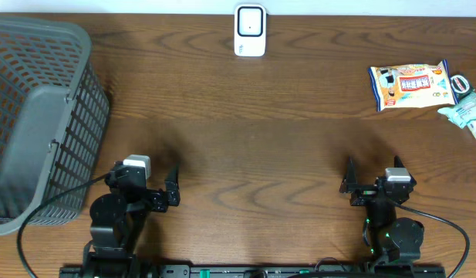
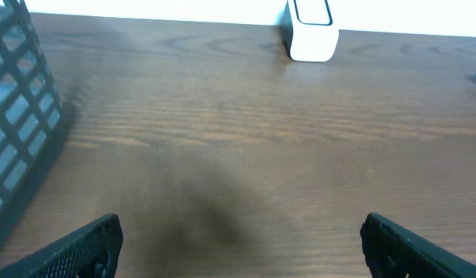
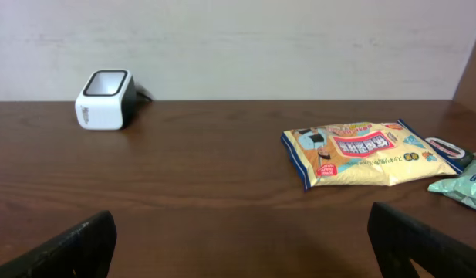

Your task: Scan the item barcode

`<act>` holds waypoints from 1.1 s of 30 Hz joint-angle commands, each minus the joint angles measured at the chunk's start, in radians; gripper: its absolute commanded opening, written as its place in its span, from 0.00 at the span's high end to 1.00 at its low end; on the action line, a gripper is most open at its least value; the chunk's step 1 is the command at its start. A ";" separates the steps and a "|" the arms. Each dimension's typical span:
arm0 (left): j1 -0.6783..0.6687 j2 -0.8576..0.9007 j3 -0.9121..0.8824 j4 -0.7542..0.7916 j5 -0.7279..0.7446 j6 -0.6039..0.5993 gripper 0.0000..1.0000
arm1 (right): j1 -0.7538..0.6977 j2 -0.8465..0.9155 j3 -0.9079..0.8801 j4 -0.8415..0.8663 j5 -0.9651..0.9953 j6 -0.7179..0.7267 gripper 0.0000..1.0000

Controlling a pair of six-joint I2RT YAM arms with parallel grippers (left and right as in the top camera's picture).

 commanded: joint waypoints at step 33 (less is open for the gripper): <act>0.074 -0.287 -0.296 0.266 -0.016 0.002 0.02 | -0.008 -0.006 -0.002 -0.004 -0.002 0.014 0.01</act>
